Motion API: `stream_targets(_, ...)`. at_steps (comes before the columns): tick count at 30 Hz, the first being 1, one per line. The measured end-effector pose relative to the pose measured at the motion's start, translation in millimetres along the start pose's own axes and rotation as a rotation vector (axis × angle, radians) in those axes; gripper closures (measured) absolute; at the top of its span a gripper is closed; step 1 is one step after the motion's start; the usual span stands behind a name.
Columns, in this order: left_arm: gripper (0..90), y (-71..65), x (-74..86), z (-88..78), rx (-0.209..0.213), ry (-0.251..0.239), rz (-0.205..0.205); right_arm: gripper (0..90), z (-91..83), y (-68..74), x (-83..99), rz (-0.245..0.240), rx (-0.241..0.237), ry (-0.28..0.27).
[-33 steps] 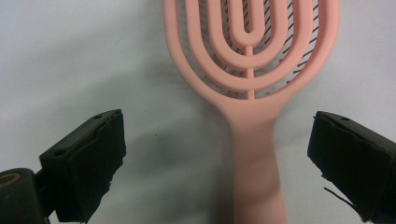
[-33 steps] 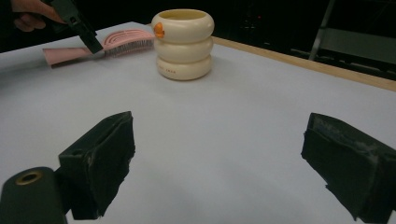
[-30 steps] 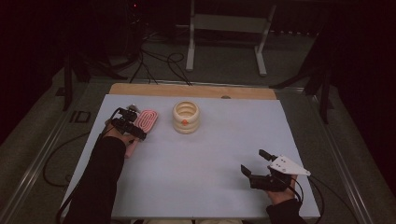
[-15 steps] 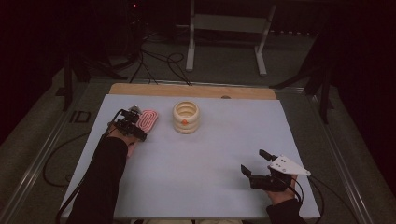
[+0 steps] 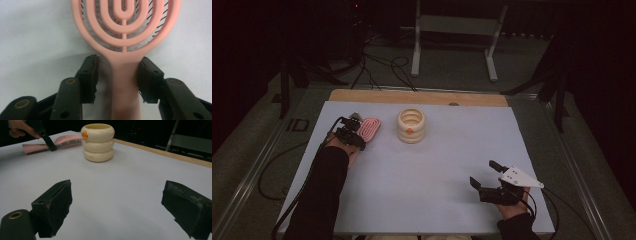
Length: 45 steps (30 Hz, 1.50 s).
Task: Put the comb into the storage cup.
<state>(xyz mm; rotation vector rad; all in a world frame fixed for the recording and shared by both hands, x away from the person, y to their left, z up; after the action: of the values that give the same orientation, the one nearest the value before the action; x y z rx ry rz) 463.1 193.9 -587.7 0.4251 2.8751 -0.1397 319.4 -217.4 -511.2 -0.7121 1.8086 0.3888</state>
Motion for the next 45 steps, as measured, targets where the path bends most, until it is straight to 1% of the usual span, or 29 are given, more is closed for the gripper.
stream_targets(5,61.3,-5.4,-0.9,-0.3,0.022,0.012,0.006,9.3,0.3,-0.7,0.9,-0.002,0.001,0.003)
stream_targets(8,61.4,-7.6,-1.6,0.1,0.016,0.019,0.014,9.3,0.4,-0.7,1.0,-0.002,0.001,0.004)
stream_targets(10,61.3,-9.4,-2.4,0.9,0.004,0.025,0.017,9.3,0.2,-0.9,1.0,-0.002,0.002,0.004)
stream_targets(20,65.9,-9.0,-1.7,0.9,-0.018,0.025,0.023,9.3,0.0,-1.3,1.3,-0.002,0.004,0.006)
stream_targets(30,69.8,-9.1,-1.3,0.0,-0.02,0.021,0.027,9.3,0.1,-2.3,2.0,-0.001,0.009,0.009)
stream_targets(34,70.5,-9.7,-1.7,-0.3,-0.019,0.011,0.028,9.3,-0.2,-2.7,2.1,-0.001,0.01,0.01)
stream_targets(43,70.8,-11.7,-3.9,-5.5,0.003,-0.02,0.021,9.3,-0.2,-3.0,2.4,0.001,0.01,0.011)
stream_targets(45,70.8,-13.5,-5.4,-9.2,0.021,-0.041,0.018,9.3,-0.2,-2.8,2.2,0.0,0.01,0.01)
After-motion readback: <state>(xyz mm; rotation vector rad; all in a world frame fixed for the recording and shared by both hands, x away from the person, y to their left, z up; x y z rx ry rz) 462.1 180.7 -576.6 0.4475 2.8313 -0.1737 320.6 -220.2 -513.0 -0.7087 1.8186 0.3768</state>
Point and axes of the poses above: each handheld gripper's, and its own axes: z roughly forward along the jaws, x roughly out of its underside, y roughly to its left, the point moved 10 cm from there along z, roughly forward along the jaws, and after that the axes turned 5 degrees about -z, right-handed, at the moved point
